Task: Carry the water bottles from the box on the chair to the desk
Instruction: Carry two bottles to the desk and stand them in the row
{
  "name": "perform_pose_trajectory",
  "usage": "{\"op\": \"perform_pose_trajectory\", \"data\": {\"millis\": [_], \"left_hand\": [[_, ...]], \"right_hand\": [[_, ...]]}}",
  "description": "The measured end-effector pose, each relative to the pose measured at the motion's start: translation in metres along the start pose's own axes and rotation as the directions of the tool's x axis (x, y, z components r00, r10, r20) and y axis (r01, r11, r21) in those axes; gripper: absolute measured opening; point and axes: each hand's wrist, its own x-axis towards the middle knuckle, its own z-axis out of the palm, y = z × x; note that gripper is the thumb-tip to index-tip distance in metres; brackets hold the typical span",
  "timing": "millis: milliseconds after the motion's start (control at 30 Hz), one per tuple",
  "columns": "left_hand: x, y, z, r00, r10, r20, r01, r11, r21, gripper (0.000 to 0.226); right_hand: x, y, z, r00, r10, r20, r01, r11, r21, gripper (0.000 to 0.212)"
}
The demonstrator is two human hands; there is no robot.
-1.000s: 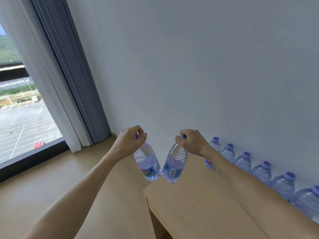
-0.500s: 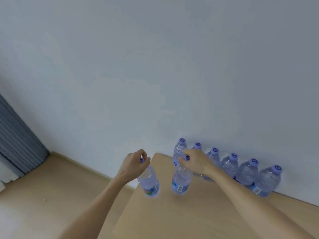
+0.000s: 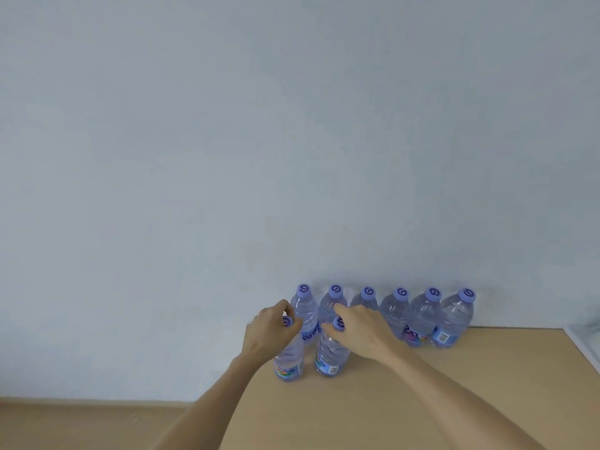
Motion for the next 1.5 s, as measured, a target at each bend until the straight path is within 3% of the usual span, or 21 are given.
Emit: {"op": "perform_pose_trajectory", "data": {"millis": [300,500,667,1133,1500], "left_hand": [[-0.007,-0.006,0.006,0.997,-0.009,-0.071,0.002,0.995,-0.095,0.027],[-0.019,-0.01,-0.004,0.986,0.139,0.095,-0.128,0.985,-0.111,0.028],[-0.018,-0.014,-0.009,0.988,0.117,0.106,-0.098,0.982,-0.164,0.021],[-0.003,0.01,0.003,0.976,0.167,0.141,-0.152,0.982,-0.113,0.02],[0.0,0.002,0.003,0.978,0.113,0.175,-0.1,0.992,-0.081,0.025]], "right_hand": [[0.006,-0.003,0.02,0.997,0.068,-0.026,-0.062,0.98,0.19,0.036],[0.003,0.004,0.022,0.997,0.075,-0.023,-0.064,0.948,0.311,0.046],[0.003,0.014,0.013,0.998,0.057,0.011,-0.056,0.905,0.422,0.033],[0.0,0.016,0.001,0.997,0.071,0.042,-0.082,0.9,0.429,0.039],[-0.001,0.029,0.003,0.993,0.015,0.119,-0.068,0.89,0.452,0.033]]}}
